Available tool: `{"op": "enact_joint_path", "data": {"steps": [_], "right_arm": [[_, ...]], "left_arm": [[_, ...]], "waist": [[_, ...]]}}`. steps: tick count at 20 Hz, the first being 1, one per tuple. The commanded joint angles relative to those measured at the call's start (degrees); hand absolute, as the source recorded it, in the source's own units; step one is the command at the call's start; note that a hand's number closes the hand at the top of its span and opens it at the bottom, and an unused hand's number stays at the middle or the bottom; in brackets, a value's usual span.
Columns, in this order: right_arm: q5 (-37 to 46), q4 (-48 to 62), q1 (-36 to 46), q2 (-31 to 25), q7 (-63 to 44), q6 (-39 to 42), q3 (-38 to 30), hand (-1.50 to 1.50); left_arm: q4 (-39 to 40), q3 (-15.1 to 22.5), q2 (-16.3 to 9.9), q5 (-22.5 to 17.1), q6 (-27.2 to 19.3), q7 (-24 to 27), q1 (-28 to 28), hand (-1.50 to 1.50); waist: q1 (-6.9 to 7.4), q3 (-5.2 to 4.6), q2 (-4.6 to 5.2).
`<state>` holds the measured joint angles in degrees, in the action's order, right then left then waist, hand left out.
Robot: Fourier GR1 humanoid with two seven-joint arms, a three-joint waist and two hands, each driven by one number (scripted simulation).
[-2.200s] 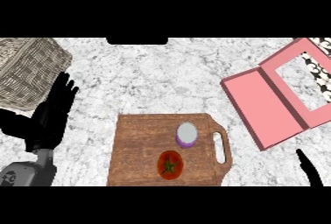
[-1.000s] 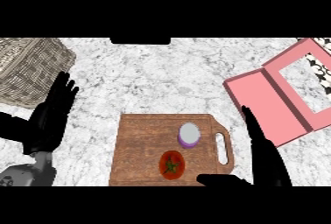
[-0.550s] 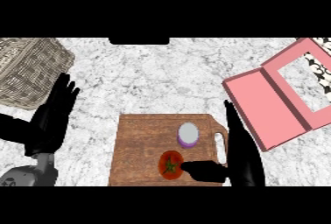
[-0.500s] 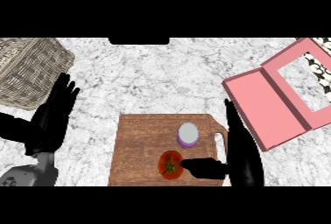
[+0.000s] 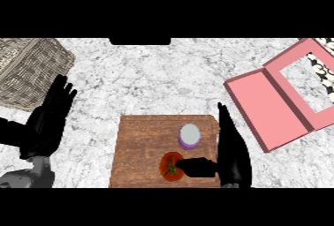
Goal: Pick the can from the cutting board and place it in the cardboard box
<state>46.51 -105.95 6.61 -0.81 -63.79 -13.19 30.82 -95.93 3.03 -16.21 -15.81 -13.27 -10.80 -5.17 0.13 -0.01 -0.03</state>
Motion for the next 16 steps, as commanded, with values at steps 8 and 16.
{"op": "enact_joint_path", "data": {"steps": [8, 16], "right_arm": [[0.75, 7.63, -2.10, 0.79, 1.01, -3.07, -2.06, -1.50], [-2.15, 9.89, 4.55, 0.79, -4.75, -3.06, -1.58, -1.50]], "left_arm": [[0.27, -0.02, 2.56, 3.05, 0.01, -1.15, -1.82, 0.00], [3.98, -2.20, 3.35, 2.92, 1.80, -0.38, -4.32, 0.00]], "waist": [[-0.26, 0.01, 0.04], [-0.21, 0.00, 0.06]]}}
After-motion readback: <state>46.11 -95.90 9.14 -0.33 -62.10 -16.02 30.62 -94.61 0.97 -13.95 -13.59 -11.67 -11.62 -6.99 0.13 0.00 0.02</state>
